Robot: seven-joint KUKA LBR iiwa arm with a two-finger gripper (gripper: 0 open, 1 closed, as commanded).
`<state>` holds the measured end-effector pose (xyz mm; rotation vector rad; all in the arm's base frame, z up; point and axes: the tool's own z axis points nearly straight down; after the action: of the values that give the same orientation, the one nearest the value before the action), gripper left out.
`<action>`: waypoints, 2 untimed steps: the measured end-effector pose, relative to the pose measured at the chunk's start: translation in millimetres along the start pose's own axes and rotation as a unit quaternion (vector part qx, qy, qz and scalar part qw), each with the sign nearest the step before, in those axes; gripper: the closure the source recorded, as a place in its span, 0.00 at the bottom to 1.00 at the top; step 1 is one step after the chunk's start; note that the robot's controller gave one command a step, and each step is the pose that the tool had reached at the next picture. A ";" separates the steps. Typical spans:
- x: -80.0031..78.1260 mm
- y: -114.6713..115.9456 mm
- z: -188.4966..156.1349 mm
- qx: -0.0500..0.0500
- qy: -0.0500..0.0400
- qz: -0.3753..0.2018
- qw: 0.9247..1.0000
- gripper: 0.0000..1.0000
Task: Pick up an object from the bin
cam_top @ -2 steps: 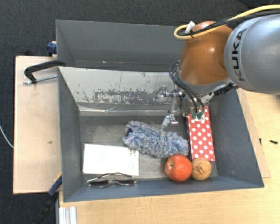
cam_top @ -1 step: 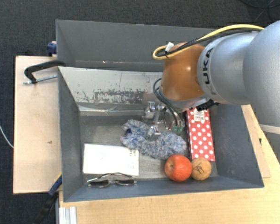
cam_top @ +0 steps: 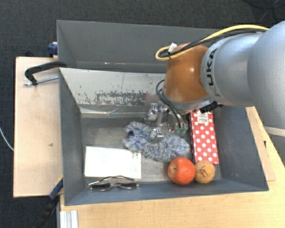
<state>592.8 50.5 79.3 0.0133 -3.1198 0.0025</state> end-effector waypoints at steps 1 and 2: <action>3.1 1.2 -43.0 -0.002 -0.010 0.006 1.000 1.00; 3.0 1.3 -105.1 -0.002 -0.014 0.006 1.000 1.00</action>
Offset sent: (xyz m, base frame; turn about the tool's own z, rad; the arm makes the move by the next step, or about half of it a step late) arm -0.0059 -0.0018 0.0455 -0.0376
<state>592.0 51.9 184.5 -0.0068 -3.1470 -0.0035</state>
